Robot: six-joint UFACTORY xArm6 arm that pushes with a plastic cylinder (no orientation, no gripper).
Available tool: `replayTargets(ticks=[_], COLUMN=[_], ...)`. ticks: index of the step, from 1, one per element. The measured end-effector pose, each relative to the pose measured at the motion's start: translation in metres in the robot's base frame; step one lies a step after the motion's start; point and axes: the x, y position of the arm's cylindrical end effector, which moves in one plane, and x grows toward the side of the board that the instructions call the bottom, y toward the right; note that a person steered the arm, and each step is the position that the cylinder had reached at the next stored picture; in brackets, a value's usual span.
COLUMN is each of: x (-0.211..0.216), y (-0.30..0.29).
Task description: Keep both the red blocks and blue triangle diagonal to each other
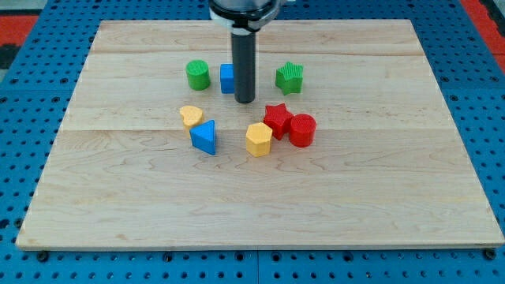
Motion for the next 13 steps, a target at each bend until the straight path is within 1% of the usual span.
replayTargets(ticks=[1, 2, 3, 4, 5, 6, 7, 9, 10, 11, 12, 13], x=[0.0, 0.003, 0.003, 0.035, 0.117, 0.158, 0.148, 0.088, 0.078, 0.095, 0.096, 0.096], y=[-0.015, -0.05, -0.111, -0.157, -0.131, -0.069, -0.016, -0.016, -0.033, -0.087, -0.142, -0.156])
